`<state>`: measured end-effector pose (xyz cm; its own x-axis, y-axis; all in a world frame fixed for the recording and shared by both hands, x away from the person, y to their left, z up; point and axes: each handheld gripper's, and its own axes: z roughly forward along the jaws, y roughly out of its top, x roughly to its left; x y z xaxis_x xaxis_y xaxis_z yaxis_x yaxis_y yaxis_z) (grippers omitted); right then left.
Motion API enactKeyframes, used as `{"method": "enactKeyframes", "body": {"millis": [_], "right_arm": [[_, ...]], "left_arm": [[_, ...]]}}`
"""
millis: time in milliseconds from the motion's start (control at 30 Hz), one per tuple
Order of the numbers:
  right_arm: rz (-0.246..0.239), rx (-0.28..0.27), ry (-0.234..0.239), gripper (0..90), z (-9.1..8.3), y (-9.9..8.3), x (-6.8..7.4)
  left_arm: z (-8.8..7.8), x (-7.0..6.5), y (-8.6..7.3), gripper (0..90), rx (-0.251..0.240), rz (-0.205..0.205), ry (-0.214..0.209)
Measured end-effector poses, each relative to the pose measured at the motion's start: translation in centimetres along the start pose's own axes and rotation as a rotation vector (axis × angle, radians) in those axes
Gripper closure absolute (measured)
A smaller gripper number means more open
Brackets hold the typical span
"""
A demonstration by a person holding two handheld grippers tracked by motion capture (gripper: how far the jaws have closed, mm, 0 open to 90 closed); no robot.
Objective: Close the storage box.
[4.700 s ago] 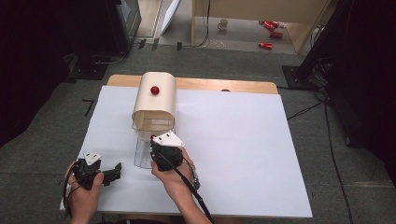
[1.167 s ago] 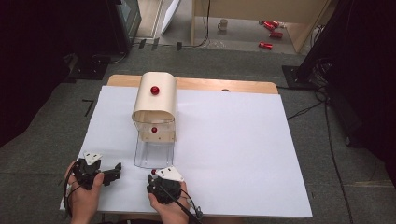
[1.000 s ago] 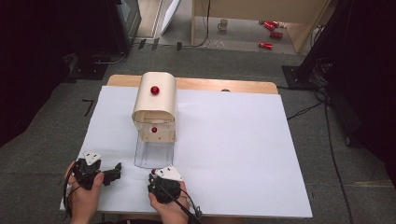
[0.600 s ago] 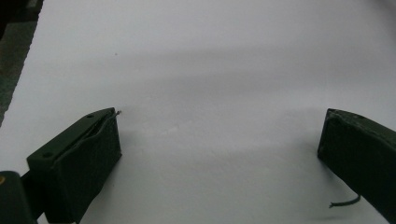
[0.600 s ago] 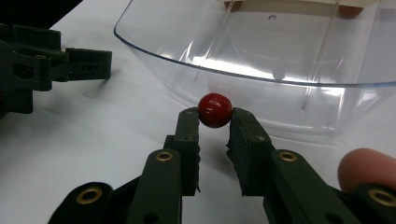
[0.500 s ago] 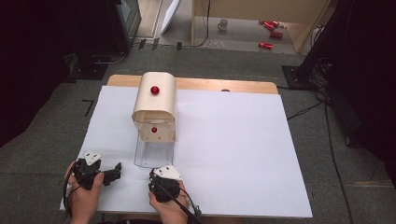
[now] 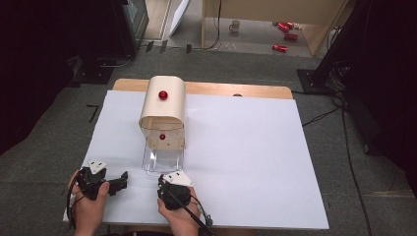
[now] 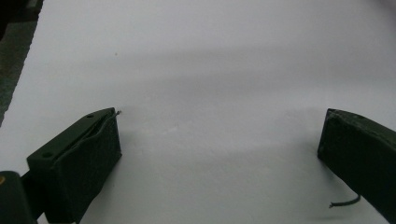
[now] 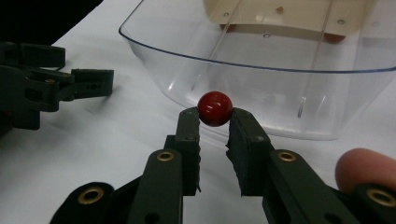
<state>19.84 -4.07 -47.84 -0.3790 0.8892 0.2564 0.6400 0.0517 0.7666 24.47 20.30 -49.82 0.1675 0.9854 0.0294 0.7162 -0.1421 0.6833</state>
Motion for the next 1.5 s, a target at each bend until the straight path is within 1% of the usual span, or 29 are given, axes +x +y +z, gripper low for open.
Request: {"method": "enactKeyframes", "body": {"millis": [367, 1000, 1500], "right_arm": [[-0.008, -0.006, -0.006, 75.4, 0.3, 1.4, -0.3], [-0.014, 0.013, -0.014, 75.4, 2.1, 3.6, -1.4], [-0.013, 0.017, -0.024, 75.3, 3.4, 4.8, -2.1]], "left_arm": [[0.0, 0.0, 0.0, 0.0, -0.001, -0.001, 0.0], [0.0, 0.0, 0.0, 0.0, -0.001, -0.001, 0.0], [0.0, 0.0, 0.0, 0.0, 0.0, 0.0, 0.0]]}}
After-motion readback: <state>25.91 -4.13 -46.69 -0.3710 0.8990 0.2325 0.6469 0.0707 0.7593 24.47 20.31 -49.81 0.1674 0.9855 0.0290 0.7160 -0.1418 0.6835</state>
